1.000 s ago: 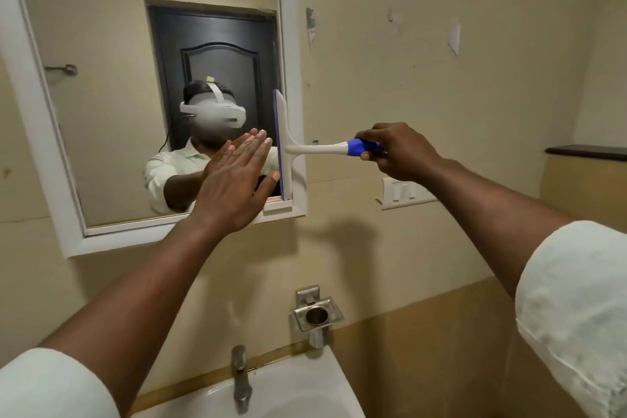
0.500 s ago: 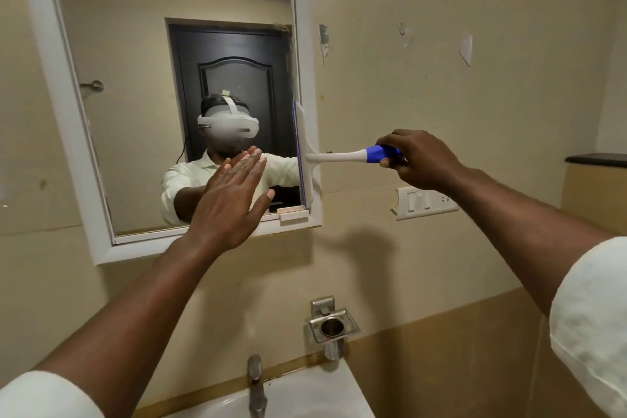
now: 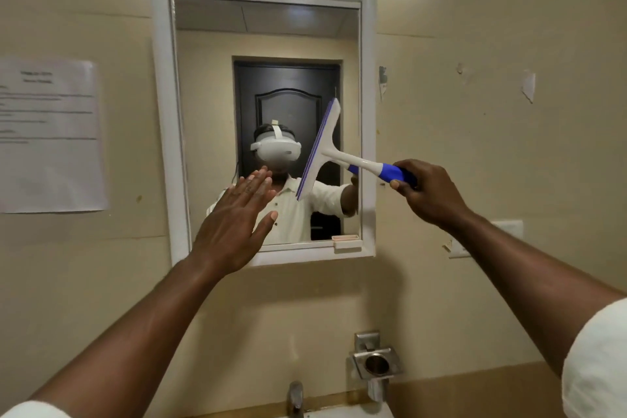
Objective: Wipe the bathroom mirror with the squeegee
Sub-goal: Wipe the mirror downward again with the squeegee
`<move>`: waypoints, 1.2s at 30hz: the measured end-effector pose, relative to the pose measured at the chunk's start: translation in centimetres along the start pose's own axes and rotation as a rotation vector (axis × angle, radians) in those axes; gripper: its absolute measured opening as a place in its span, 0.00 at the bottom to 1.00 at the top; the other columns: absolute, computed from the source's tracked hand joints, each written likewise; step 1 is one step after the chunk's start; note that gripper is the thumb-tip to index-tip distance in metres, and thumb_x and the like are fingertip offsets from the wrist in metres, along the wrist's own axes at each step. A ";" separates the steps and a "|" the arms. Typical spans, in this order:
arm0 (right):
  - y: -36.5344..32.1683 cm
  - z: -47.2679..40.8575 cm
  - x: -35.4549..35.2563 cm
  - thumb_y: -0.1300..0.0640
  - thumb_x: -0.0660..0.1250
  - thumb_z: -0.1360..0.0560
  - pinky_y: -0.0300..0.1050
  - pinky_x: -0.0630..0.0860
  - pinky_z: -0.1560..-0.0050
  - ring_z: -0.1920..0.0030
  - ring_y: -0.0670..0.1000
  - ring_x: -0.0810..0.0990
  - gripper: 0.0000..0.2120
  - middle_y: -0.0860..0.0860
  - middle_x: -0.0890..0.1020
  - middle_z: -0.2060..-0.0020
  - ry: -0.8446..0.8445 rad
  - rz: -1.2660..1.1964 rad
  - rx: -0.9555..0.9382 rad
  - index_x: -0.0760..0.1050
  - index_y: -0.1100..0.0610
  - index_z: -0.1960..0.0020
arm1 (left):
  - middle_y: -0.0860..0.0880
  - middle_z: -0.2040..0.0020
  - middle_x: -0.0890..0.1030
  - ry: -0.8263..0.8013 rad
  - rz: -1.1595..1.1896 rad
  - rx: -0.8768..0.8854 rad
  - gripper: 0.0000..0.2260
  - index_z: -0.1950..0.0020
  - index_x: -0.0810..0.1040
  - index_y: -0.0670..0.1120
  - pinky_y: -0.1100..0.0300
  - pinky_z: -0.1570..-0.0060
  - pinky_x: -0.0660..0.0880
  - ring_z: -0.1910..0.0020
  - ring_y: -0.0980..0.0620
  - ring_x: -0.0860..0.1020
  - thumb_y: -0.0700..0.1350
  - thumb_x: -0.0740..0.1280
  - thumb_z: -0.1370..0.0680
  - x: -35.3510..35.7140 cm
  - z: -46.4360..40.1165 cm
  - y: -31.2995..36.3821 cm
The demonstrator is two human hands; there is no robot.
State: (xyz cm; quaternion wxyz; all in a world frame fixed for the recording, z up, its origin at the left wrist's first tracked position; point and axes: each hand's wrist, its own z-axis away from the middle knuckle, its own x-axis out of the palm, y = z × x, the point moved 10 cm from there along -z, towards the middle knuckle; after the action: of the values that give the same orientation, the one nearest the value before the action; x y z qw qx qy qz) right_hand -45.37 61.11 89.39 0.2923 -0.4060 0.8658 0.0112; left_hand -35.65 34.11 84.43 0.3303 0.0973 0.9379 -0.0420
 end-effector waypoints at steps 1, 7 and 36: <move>-0.5 -0.2 0.3 0.58 0.67 0.25 0.49 0.74 0.58 0.60 0.55 0.76 0.10 0.53 0.79 0.58 0.023 -0.047 0.013 0.77 0.58 0.44 | 0.56 0.23 0.48 0.002 -0.011 -0.006 0.26 0.23 0.48 0.52 0.57 0.27 0.48 0.24 0.58 0.48 0.56 0.50 0.20 -0.5 0.3 -0.6; -2.7 -1.6 2.4 0.58 0.67 0.24 0.43 0.74 0.58 0.60 0.53 0.79 0.09 0.52 0.80 0.59 0.131 -0.332 0.112 0.77 0.59 0.45 | 0.56 0.23 0.50 0.017 -0.060 -0.052 0.27 0.24 0.46 0.54 0.60 0.28 0.47 0.24 0.58 0.49 0.55 0.53 0.20 -2.6 2.0 -3.7; -12.0 -13.6 1.9 0.52 0.63 0.22 0.27 0.69 0.73 0.67 0.43 0.74 0.18 0.48 0.74 0.63 0.400 -0.673 0.217 0.68 0.61 0.37 | 0.56 0.23 0.43 0.148 -0.179 0.067 0.28 0.24 0.43 0.53 0.64 0.30 0.36 0.25 0.60 0.41 0.60 0.43 0.23 -8.5 -6.5 -2.9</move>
State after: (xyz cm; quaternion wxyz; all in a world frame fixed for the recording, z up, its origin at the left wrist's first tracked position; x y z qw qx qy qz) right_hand -44.52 48.29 102.29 0.1466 -0.6278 0.7204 -0.2558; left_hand -33.75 30.93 94.83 0.2516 0.0272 0.9627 -0.0955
